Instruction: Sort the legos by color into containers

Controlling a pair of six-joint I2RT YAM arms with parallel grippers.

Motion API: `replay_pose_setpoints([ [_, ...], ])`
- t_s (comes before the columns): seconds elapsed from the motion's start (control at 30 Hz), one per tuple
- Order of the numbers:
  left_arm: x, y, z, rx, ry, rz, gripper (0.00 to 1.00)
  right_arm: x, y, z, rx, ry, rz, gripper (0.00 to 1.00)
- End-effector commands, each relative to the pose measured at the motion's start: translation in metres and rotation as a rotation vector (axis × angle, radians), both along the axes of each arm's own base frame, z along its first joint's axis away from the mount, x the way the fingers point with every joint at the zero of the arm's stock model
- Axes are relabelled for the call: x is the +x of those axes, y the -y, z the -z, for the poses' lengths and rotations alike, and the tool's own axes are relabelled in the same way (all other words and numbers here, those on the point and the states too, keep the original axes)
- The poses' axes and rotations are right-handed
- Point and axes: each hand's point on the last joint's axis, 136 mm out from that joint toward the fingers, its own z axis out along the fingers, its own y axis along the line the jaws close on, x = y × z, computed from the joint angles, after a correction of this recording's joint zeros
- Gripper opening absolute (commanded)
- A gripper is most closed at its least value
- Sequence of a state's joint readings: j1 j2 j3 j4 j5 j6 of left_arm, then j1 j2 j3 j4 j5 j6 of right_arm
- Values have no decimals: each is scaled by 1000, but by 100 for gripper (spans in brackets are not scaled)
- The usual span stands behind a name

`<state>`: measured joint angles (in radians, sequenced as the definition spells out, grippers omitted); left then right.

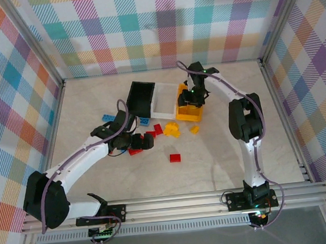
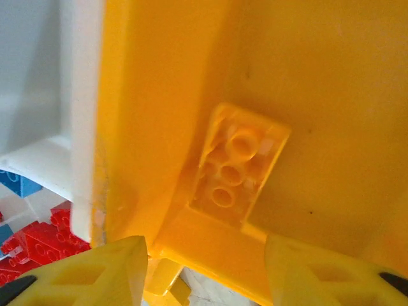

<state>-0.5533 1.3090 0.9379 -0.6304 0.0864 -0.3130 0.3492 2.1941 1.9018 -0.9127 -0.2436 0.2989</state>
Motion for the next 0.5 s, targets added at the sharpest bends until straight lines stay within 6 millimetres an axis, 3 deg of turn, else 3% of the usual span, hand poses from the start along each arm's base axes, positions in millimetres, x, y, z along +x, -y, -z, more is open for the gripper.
replay_pose_setpoints([
  [0.0,1,3,1,10,-5,28,100,-2,-4,-27,0,34,-16,53],
  [0.13,8,7,-1,11,6,41,100,-20,1,-64,-47,107,-31,64],
  [0.2,11,8,0,9,8,42,100,-40,5,-69,-81,116,-38,68],
  [0.3,14,10,1,-1,7,41,100,-80,12,-59,-132,114,-77,72],
  [0.47,16,12,4,-12,-1,48,100,-134,27,-18,-200,100,-139,81],
])
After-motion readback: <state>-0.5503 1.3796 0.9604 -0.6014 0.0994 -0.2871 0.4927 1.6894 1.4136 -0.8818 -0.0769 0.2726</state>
